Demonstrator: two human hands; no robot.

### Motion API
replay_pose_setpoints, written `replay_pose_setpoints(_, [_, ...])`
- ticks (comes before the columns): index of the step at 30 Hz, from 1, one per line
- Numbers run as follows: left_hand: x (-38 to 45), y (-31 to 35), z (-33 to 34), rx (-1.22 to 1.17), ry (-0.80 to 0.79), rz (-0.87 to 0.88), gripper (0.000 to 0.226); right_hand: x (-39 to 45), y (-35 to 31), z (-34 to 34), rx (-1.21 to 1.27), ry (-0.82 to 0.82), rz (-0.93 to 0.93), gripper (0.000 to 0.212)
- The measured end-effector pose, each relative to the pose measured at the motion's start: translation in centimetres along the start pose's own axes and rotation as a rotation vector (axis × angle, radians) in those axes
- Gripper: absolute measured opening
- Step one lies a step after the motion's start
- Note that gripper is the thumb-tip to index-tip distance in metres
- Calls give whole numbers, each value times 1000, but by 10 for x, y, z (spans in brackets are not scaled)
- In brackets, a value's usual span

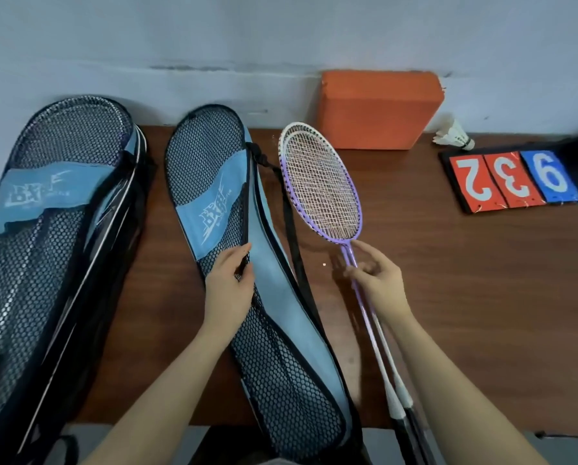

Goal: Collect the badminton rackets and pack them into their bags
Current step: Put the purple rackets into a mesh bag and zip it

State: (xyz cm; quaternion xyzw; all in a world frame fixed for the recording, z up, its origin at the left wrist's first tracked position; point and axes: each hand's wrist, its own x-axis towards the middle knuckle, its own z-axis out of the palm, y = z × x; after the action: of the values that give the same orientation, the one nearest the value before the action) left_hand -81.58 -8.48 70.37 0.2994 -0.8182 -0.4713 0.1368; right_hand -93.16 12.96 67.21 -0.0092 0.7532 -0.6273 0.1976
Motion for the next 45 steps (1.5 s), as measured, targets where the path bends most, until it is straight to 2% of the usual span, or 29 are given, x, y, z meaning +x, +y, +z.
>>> replay_pose_setpoints(5, [3,7,-5,-60,12,-39,36,-9,-8,10,134,-44,14,49])
replay_pose_setpoints(10, [5,13,-15,-71,27,7,37,-18,-18,17,70,-29,-52,42])
replay_pose_setpoints(12, [6,12,-18,-101,35,13,36,-21,-25,18,-16,9,-115,40])
replay_pose_setpoints(17, [13,13,-22,-214,91,-16,34,-23,-27,16,-484,74,-483,43])
replay_pose_setpoints(21, [15,14,-22,-242,119,18,35,-24,-18,9,-647,92,-573,51])
replay_pose_setpoints(28, [15,14,-15,-339,181,-114,38,-36,6,-14,-695,141,-471,58])
replay_pose_setpoints(34, [19,15,5,-255,25,-61,47,-50,19,-30,-736,130,-377,55])
replay_pose_setpoints(41, [22,25,23,-116,-142,-40,58,-57,22,-27,-710,-156,-347,54])
replay_pose_setpoints(43, [22,26,22,-89,-174,-27,59,-57,17,-25,-604,-191,-270,52])
replay_pose_setpoints(45, [20,25,20,-74,-210,-1,59,-56,6,-20,-447,-249,-97,50])
